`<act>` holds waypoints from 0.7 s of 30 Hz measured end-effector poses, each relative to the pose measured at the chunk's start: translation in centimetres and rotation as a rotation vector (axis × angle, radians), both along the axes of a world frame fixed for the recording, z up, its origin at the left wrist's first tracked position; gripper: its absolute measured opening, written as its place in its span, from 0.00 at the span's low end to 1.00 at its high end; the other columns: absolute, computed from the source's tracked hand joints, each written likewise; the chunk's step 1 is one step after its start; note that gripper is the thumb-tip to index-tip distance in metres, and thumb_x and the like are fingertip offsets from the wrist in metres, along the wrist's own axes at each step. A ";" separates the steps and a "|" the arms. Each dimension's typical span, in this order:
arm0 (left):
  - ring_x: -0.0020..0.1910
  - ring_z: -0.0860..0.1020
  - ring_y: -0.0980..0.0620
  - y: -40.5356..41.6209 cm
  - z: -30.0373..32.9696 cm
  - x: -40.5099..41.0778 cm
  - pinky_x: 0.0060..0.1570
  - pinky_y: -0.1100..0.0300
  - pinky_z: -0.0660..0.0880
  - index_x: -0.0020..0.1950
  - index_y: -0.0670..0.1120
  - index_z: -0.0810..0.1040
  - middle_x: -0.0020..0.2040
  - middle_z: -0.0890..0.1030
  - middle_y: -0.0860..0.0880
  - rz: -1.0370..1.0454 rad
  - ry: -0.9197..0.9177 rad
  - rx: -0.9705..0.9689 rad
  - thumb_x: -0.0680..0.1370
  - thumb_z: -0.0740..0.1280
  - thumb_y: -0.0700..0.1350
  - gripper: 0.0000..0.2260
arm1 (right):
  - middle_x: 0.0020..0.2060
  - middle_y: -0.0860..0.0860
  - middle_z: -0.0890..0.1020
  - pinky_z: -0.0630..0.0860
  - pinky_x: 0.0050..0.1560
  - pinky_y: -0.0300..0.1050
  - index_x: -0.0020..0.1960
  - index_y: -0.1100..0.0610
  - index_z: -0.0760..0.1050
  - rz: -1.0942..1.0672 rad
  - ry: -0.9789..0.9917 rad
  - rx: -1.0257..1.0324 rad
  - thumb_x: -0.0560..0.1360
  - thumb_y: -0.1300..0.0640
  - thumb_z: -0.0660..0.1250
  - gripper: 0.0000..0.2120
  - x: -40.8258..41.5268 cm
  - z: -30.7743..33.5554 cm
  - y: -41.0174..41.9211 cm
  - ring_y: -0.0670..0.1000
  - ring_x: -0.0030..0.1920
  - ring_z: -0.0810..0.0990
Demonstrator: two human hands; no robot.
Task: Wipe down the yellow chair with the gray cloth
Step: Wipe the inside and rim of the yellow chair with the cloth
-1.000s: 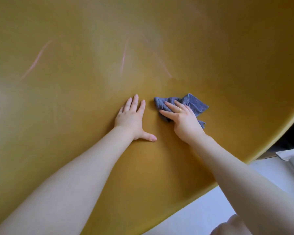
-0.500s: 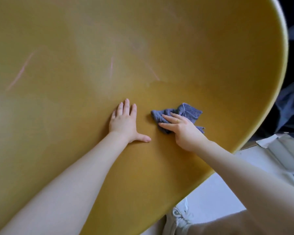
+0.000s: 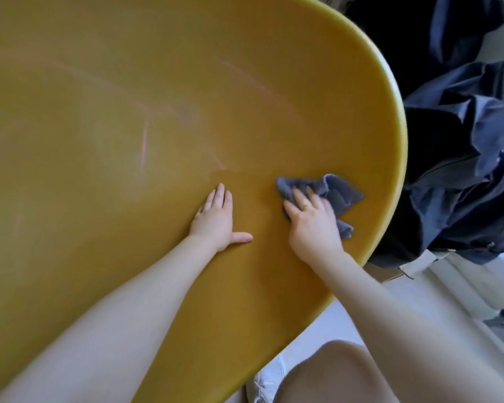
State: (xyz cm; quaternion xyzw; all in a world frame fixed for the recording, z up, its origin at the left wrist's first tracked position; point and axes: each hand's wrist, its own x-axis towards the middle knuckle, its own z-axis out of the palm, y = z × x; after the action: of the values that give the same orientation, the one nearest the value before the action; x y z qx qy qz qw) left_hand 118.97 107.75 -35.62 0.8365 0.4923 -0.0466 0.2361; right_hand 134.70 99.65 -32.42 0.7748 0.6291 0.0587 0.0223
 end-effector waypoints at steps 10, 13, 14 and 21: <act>0.77 0.44 0.50 0.8 1.0 -0.8 0.72 0.54 0.58 0.77 0.44 0.42 0.77 0.39 0.48 -0.125 0.119 0.047 0.70 0.66 0.64 0.48 | 0.62 0.57 0.76 0.58 0.68 0.57 0.59 0.57 0.78 0.047 -0.311 0.192 0.72 0.54 0.68 0.16 6.2 5.2 3.2 0.60 0.65 0.70; 0.76 0.44 0.49 0.9 1.2 -0.6 0.70 0.53 0.61 0.77 0.44 0.43 0.78 0.40 0.49 -0.120 0.130 0.060 0.70 0.67 0.64 0.49 | 0.69 0.59 0.68 0.51 0.71 0.58 0.65 0.61 0.72 0.003 -0.293 0.203 0.75 0.52 0.64 0.22 6.2 5.9 4.5 0.61 0.71 0.62; 0.76 0.44 0.49 0.9 1.1 -0.5 0.70 0.53 0.61 0.77 0.44 0.43 0.78 0.40 0.49 -0.116 0.128 0.060 0.70 0.67 0.64 0.49 | 0.70 0.60 0.66 0.51 0.71 0.58 0.67 0.62 0.70 0.022 -0.278 0.197 0.76 0.54 0.62 0.21 5.7 5.4 4.7 0.61 0.71 0.61; 0.76 0.45 0.50 0.9 0.8 -0.7 0.71 0.53 0.60 0.78 0.45 0.44 0.78 0.40 0.50 -0.101 0.097 0.045 0.70 0.68 0.63 0.49 | 0.76 0.53 0.51 0.41 0.73 0.50 0.75 0.53 0.55 0.173 -0.030 -0.110 0.80 0.59 0.48 0.23 0.0 -0.5 3.4 0.54 0.75 0.46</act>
State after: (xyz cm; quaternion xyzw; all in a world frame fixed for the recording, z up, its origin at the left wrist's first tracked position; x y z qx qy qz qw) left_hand 118.30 108.64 -34.85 0.8620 0.4614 -0.0879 0.1906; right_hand 134.67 103.05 -32.97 0.7144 0.6953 0.0374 0.0693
